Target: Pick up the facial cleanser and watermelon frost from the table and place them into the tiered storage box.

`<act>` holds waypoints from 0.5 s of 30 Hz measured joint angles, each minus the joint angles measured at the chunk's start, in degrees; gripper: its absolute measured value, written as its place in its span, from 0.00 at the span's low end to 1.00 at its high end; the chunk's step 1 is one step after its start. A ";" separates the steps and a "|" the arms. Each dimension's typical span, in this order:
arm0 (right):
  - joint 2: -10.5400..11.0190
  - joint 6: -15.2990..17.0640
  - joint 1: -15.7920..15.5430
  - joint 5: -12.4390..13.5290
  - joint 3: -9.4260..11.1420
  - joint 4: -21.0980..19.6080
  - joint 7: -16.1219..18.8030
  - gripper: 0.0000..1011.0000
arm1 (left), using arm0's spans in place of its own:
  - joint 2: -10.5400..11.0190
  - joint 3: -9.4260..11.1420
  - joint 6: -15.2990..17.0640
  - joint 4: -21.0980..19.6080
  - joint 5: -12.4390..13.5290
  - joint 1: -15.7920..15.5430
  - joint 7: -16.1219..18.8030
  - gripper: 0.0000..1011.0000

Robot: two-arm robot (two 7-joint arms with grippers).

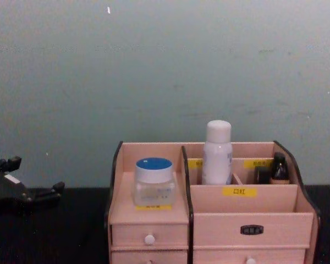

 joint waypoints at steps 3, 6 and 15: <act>0.00 0.00 0.00 0.00 0.00 0.00 0.00 0.99 | 0.00 0.00 0.00 0.00 0.00 0.00 0.00 0.99; 0.00 0.00 0.00 0.00 0.00 0.00 0.00 0.99 | 0.00 0.00 0.00 0.00 0.00 0.00 0.00 0.99; 0.00 0.00 0.00 0.00 0.00 0.00 0.00 0.99 | 0.00 0.00 0.00 0.00 0.00 0.00 0.00 0.99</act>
